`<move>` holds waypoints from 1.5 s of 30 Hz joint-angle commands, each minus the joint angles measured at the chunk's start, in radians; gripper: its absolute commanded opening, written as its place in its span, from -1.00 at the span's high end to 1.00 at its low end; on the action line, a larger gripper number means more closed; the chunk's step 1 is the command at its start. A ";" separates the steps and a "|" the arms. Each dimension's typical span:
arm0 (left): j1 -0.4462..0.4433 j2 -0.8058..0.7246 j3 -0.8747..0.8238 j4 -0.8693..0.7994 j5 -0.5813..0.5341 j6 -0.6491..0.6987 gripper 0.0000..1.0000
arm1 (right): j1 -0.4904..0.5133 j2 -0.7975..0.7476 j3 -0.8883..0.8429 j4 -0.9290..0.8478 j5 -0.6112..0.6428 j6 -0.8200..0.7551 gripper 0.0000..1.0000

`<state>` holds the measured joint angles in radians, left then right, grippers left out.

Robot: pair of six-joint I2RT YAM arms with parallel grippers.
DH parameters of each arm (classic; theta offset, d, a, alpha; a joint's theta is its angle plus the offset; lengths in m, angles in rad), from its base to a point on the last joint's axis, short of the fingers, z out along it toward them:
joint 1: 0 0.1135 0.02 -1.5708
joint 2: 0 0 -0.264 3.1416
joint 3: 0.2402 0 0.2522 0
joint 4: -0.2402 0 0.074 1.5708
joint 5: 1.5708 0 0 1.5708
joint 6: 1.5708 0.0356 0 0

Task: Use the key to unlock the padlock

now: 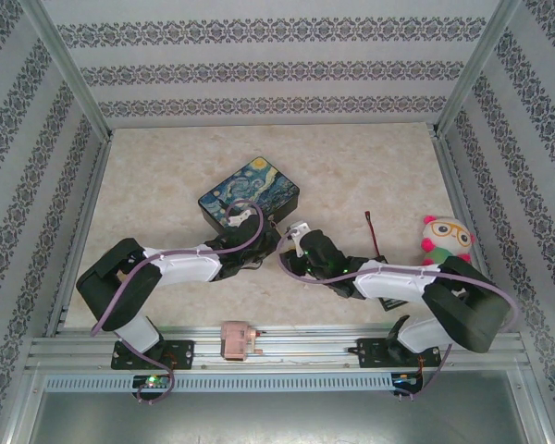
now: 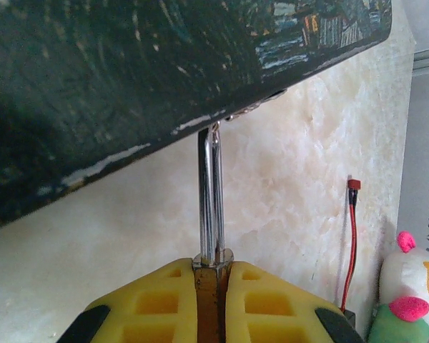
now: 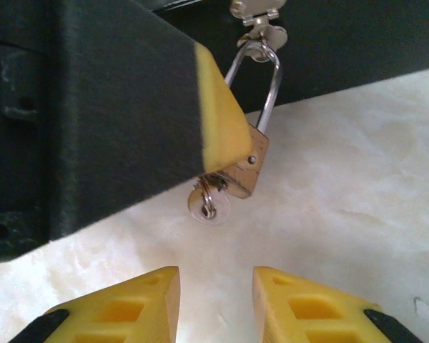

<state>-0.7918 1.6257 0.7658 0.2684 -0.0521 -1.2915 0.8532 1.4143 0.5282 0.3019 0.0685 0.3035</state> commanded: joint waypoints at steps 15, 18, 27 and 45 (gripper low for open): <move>0.008 -0.014 0.004 0.027 0.077 -0.043 1.00 | 0.024 0.134 0.101 0.006 0.123 -0.177 0.33; 0.010 -0.010 0.005 0.032 0.088 -0.043 1.00 | 0.023 0.161 0.113 0.014 0.131 -0.180 0.36; 0.014 -0.003 0.002 0.050 0.115 -0.045 1.00 | -0.024 0.173 0.118 0.076 0.074 -0.130 0.97; 0.017 0.001 -0.044 0.118 0.119 -0.069 0.85 | -0.319 0.238 0.076 0.312 -0.541 0.281 1.00</move>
<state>-0.7589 1.6348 0.7444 0.3599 -0.0040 -1.3567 0.5838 1.6348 0.6094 0.4808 -0.4911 0.4900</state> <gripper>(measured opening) 0.090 0.056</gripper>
